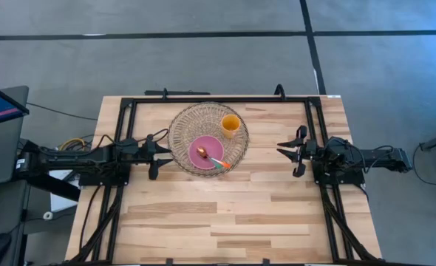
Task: Pick & Place Utensil
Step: Return to Home Position
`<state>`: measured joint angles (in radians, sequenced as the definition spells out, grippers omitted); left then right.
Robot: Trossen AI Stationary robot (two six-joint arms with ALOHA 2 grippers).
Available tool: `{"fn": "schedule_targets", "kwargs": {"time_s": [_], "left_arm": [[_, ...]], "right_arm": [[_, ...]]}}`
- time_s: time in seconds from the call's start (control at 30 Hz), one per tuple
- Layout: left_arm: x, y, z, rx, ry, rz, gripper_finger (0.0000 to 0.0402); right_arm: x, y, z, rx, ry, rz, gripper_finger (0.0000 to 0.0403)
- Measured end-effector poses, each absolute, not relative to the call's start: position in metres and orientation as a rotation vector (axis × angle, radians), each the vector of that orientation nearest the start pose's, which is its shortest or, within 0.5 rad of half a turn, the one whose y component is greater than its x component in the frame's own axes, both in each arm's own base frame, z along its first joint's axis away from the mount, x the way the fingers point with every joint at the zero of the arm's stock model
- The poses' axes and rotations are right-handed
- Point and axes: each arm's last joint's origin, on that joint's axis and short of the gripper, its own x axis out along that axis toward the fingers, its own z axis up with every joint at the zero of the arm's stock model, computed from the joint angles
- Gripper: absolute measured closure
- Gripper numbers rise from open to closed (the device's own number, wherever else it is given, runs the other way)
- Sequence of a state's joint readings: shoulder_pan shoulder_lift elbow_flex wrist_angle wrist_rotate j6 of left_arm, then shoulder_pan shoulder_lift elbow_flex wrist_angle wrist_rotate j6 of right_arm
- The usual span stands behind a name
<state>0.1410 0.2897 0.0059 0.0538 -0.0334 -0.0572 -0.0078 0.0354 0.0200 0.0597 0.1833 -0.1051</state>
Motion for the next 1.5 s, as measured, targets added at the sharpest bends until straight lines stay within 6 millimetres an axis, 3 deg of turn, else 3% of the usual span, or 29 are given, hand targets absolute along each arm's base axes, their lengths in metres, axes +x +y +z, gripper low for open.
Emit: {"fn": "schedule_targets", "kwargs": {"time_s": [0.9,1.5], "left_arm": [[0.112,0.017,0.149,-0.068,0.189,0.184,0.0211],[0.101,0.016,0.168,-0.056,-0.018,0.179,0.0211]], "right_arm": [[0.098,-0.006,0.173,-0.101,-0.034,-0.193,0.0321],[0.098,-0.006,0.173,-0.101,-0.034,-0.194,0.0321]]}}
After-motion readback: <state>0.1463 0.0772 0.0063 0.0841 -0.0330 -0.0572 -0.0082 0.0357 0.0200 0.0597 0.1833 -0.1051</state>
